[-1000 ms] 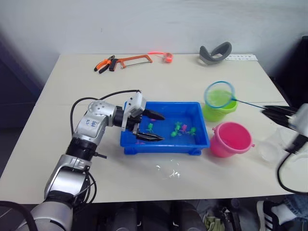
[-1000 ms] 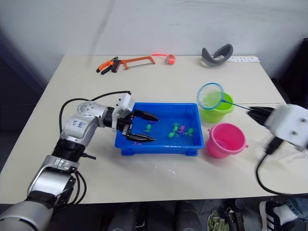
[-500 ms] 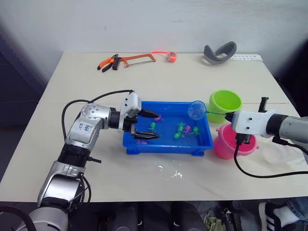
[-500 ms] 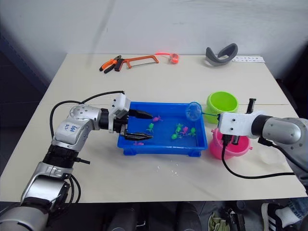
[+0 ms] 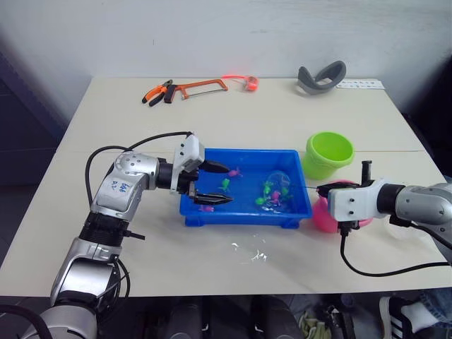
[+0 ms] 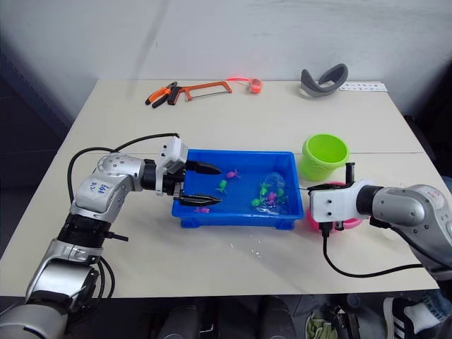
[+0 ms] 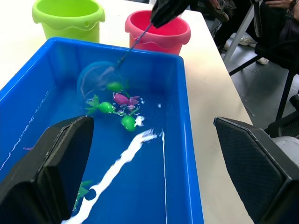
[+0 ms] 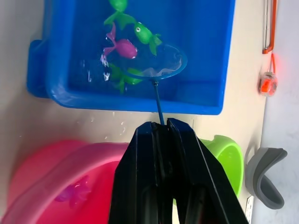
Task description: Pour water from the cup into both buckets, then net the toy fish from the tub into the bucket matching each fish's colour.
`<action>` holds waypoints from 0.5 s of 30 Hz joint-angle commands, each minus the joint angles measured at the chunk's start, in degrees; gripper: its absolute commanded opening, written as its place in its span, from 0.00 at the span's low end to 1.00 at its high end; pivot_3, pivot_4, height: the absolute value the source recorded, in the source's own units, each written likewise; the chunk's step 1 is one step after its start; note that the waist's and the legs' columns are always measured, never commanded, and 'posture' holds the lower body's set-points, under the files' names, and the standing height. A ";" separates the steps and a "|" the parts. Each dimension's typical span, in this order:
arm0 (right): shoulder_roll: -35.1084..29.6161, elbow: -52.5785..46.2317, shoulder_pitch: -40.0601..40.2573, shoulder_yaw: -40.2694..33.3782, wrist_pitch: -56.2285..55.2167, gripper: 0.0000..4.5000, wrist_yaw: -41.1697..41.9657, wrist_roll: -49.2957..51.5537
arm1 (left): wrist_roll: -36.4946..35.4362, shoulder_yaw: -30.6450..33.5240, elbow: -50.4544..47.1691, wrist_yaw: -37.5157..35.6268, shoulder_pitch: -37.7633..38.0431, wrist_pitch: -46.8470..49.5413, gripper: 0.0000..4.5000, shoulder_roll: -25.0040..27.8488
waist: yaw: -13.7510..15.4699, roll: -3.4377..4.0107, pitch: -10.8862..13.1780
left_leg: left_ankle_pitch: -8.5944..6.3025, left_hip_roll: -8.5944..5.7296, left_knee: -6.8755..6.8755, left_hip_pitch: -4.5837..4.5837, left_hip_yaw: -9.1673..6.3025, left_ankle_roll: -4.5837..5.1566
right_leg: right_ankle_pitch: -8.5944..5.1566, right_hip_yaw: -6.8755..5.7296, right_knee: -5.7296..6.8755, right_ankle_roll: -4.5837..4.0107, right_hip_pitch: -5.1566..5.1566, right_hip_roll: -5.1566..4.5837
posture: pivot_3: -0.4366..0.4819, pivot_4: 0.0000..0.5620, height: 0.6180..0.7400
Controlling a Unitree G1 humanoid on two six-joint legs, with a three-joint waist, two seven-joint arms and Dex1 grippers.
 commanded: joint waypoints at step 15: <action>0.63 -9.62 6.51 -10.32 11.88 0.00 5.74 8.00 | -1.09 0.83 -0.61 -0.60 -1.29 -1.64 0.99 -0.93 | 0.19 0.00 0.00 | 0.00 0.00 0.00 0.05 -0.01 0.01 | 0.00 0.02 0.00 0.00 0.03 -0.02 | 0.48 0.27 1.00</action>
